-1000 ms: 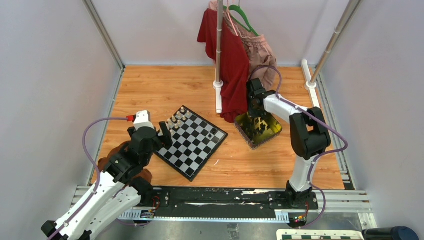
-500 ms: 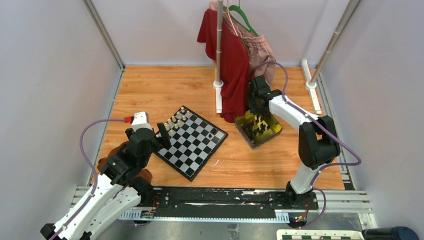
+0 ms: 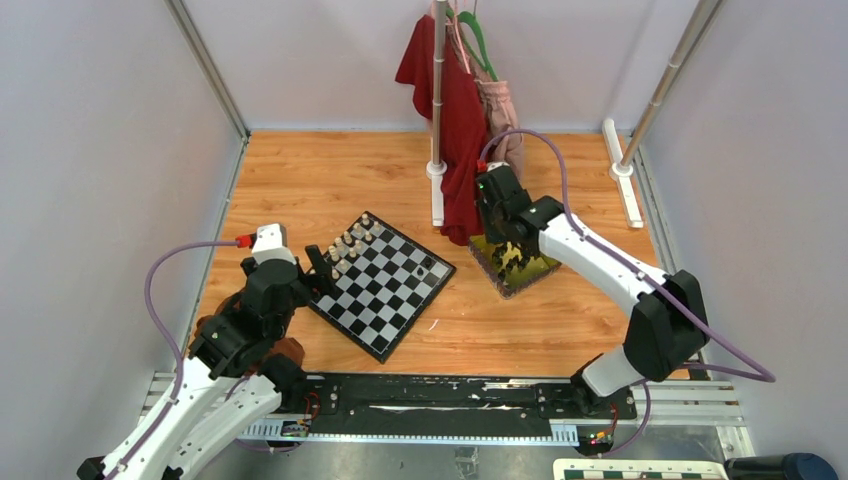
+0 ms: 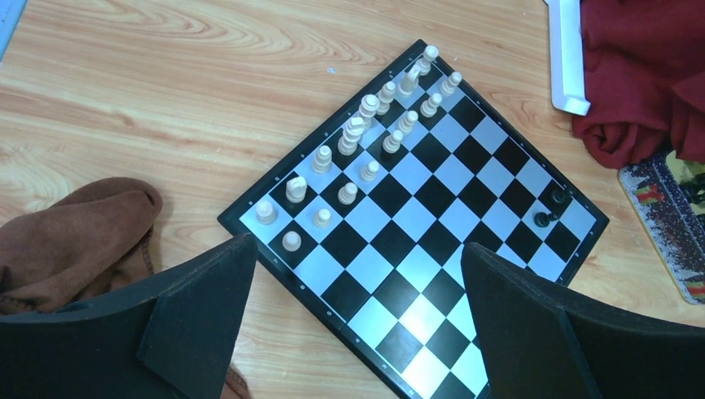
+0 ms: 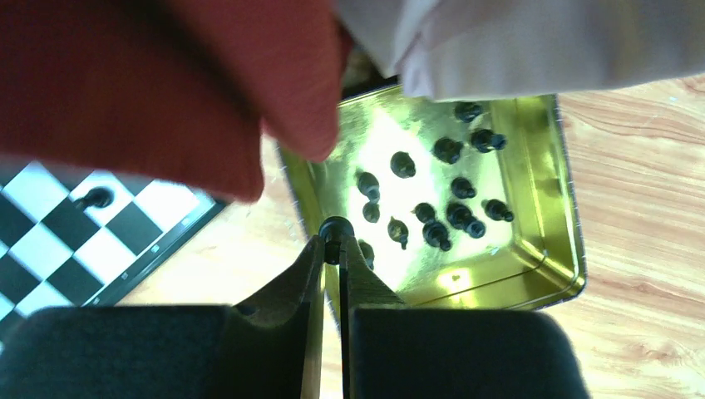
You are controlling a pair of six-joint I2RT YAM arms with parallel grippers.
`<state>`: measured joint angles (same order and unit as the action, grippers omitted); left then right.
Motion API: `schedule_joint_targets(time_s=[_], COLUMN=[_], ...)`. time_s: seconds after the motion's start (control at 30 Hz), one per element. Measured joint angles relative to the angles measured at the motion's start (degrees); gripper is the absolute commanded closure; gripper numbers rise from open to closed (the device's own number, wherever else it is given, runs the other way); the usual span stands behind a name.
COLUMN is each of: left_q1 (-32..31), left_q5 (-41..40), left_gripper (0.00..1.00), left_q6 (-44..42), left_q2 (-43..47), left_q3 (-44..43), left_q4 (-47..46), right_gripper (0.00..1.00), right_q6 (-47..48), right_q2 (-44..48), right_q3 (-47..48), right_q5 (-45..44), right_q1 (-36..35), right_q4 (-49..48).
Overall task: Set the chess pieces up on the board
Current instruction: Place the chess piece on the chessboard.
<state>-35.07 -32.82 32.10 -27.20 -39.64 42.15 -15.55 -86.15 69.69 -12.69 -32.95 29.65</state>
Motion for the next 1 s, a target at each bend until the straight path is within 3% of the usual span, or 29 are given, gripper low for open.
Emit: schedule_joint_targets(time_s=[0.63,1.0], left_q1=[0.0,0.0], left_q5=[-1.01,-1.33], left_gripper=[0.0,0.0], left_q6=[0.02,0.02], left_q2=[2.29,2.29], left_q3=[-0.11,-0.11], left_q4=[0.68,0.85], right_gripper=[1.0,1.0], right_q6=[-1.25,-0.9], right_q2=[0.44,-8.79], right_q3=[0.79,3.5], right_q5=[-2.97,-0.7], right_q1=[-26.69,-30.08], right_q4=[5.27,1.99])
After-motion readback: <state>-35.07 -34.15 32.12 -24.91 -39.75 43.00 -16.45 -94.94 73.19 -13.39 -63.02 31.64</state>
